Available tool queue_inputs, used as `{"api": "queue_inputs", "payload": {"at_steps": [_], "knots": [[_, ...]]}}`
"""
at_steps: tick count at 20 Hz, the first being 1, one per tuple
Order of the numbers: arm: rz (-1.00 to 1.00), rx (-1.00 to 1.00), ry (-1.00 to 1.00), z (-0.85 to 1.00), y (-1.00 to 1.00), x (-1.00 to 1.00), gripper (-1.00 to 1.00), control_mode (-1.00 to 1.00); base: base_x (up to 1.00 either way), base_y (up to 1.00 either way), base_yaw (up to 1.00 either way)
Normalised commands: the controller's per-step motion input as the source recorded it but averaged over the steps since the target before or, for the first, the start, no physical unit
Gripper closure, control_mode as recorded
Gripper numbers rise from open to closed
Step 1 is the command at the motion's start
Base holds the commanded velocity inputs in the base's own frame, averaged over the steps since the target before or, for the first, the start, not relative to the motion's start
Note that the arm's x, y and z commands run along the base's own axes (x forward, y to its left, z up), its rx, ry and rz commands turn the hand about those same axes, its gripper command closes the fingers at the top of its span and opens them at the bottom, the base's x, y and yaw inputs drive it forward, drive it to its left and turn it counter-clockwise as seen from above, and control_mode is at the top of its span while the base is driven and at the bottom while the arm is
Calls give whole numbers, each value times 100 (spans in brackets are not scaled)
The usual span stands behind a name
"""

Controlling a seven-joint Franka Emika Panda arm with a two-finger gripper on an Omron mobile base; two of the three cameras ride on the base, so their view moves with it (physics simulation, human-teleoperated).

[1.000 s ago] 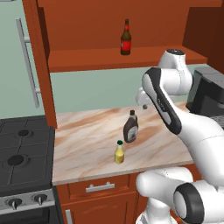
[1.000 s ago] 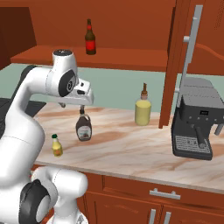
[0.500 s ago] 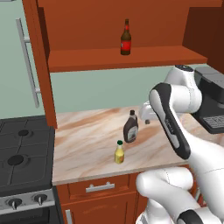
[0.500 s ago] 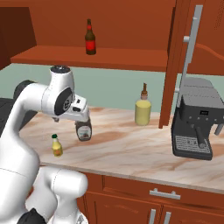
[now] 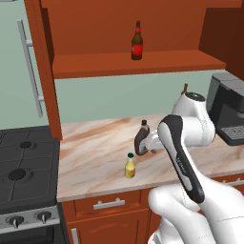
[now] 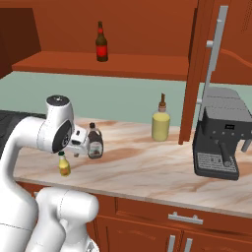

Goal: Pick the syrup bottle and mustard from the counter and place them in the cabinet.

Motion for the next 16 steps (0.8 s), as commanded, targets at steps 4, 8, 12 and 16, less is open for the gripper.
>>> {"api": "queue_inputs", "payload": {"at_steps": [4,8,12,16], "knots": [[1,0,0,-38,27,-6,-100,-100,0,0,0],[0,0,0,-33,23,4,-100,-100,0,0,0],[0,-1,0,-28,22,18,-100,-100,0,0,0],[-3,-2,-1,-17,7,32,-100,-100,0,0,0]]}}
